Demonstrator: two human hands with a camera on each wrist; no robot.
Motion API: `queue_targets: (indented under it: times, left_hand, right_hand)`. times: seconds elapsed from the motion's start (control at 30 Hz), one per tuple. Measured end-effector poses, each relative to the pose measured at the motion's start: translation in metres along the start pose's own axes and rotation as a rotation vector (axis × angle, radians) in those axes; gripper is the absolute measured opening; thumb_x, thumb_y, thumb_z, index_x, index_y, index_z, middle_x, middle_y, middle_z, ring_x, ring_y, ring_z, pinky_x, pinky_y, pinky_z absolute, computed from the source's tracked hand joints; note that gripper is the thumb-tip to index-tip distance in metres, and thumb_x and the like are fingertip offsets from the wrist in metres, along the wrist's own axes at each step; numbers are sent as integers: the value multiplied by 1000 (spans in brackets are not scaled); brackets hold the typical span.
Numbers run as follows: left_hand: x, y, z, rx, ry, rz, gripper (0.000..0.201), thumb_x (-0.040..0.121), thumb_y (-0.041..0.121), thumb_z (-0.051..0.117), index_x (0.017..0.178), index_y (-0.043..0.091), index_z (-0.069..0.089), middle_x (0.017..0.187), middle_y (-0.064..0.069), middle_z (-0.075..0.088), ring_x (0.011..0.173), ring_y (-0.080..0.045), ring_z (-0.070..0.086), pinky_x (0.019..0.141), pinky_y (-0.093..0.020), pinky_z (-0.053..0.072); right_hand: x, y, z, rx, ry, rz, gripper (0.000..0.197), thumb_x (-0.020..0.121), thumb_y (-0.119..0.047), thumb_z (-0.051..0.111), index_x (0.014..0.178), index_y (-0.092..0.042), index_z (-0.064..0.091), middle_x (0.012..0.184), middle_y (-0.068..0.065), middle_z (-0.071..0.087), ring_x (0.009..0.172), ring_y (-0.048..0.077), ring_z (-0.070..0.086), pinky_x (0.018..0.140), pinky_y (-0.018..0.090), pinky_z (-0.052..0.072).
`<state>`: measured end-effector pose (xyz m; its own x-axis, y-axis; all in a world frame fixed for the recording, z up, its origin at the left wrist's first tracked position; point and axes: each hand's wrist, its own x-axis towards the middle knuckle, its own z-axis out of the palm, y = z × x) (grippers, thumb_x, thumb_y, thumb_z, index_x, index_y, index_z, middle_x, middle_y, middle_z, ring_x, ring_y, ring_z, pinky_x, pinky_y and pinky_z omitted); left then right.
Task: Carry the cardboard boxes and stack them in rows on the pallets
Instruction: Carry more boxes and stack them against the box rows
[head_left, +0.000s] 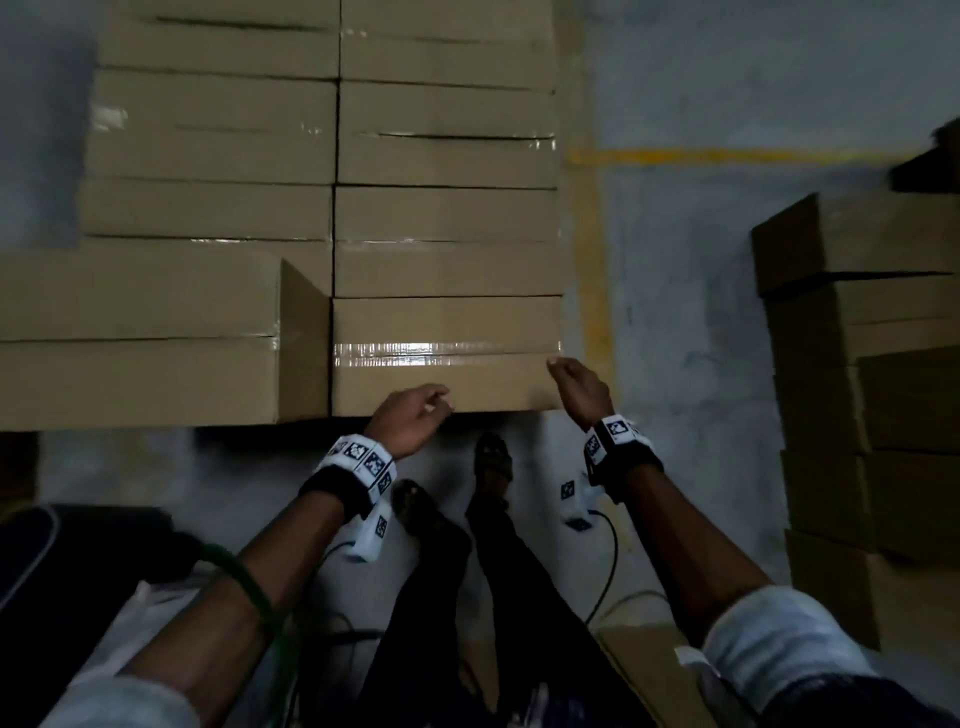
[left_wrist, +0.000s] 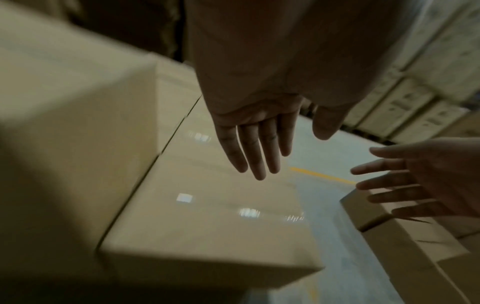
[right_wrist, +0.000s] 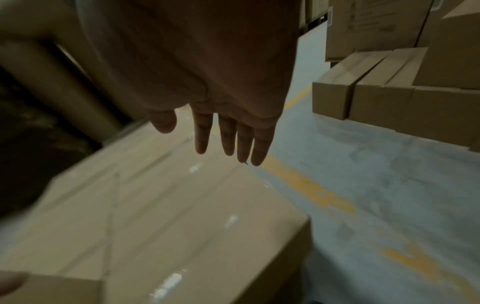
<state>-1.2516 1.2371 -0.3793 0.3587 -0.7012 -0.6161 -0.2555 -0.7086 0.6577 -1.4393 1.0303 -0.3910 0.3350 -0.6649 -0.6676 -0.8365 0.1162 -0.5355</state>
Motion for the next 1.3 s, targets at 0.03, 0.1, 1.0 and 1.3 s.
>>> queue_targets:
  times: [0.03,0.1,1.0,1.3]
  left_hand:
    - [-10,15,-11,31,-6,28,36,103,35,59,133,18,66,122,-5,73,107,-19,68,89,-23,47]
    - [-27,48,-34,84,-3,103,39,101,41,60,132,19,66,119,-2,74,103,-20,70,91,-30,52]
    - [-17,434,157,545,-305,793,56,97,60,55,138,23,62,126,0,71,100,-15,70,90,-41,57]
    - [8,602,358,608,-514,903,57,98,60,53,138,21,62,126,-1,70,99,-14,70,89,-36,56]
  right_hand:
    - [-17,-11,-6,5,7,-15,41,105,-47,50,132,-22,65,142,9,61,132,30,54,97,25,36]
    - [-47,-34,-19,23,32,-94,40,104,-48,52,131,-22,66,141,7,63,131,27,55,96,23,36]
    - [-173,127,-302,257,472,-137,44,98,-51,62,134,-25,65,142,-3,62,129,21,57,105,37,47]
    - [-180,292,-471,473,634,56,42,97,-54,63,132,-31,64,138,-4,64,126,18,59,105,38,49]
